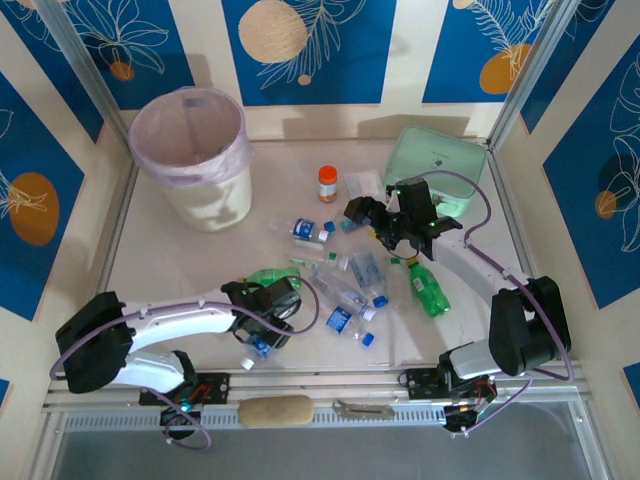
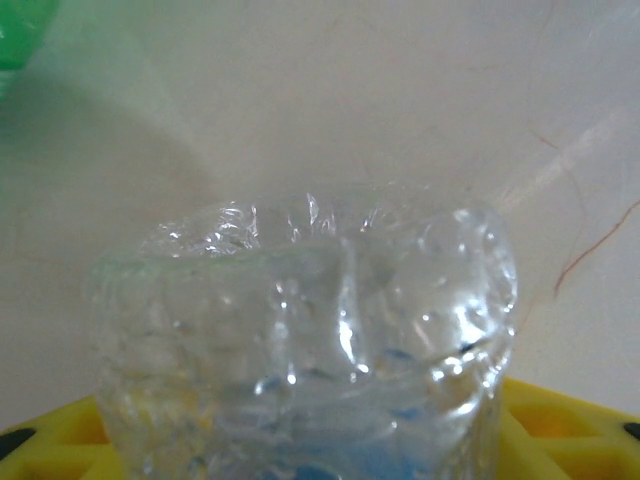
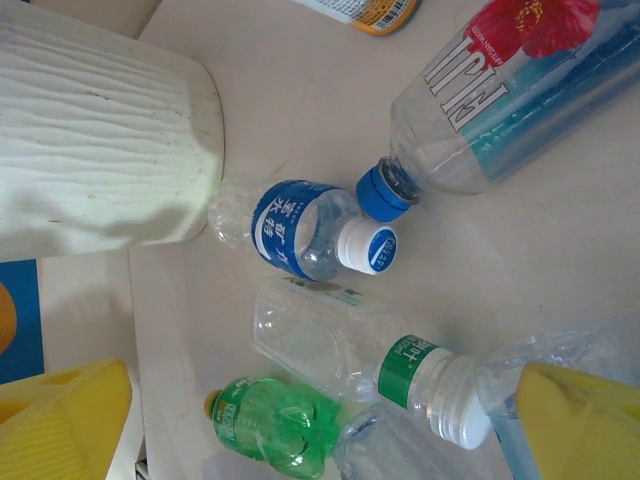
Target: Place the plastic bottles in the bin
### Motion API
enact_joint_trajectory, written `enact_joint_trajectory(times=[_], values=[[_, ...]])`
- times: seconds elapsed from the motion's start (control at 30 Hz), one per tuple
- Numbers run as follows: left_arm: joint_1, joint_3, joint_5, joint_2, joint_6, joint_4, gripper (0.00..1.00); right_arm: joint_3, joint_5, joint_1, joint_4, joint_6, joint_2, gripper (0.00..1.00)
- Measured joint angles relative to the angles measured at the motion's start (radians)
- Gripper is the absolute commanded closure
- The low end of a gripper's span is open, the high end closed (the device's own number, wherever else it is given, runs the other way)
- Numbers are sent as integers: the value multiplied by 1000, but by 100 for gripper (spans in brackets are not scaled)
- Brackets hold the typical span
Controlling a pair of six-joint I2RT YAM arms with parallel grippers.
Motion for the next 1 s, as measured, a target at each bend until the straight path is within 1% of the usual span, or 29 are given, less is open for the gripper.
enact_joint_trajectory(times=[0.3, 0.47, 0.63, 0.77, 0.83, 1.0], values=[[5, 158, -60, -115, 29, -5, 42, 0, 0, 0, 0, 6, 0, 1], [43, 225, -90, -142, 64, 45, 41, 0, 0, 0, 0, 6, 0, 1], [147, 257, -112, -144, 111, 184, 41, 0, 0, 0, 0, 7, 0, 1], [240, 309, -105, -130, 167, 311, 42, 0, 0, 0, 0, 6, 0, 1], [289, 372, -96, -103, 209, 368, 41, 0, 0, 0, -1, 6, 0, 1], [401, 570, -45, -3, 301, 446, 41, 0, 0, 0, -1, 6, -2, 1]])
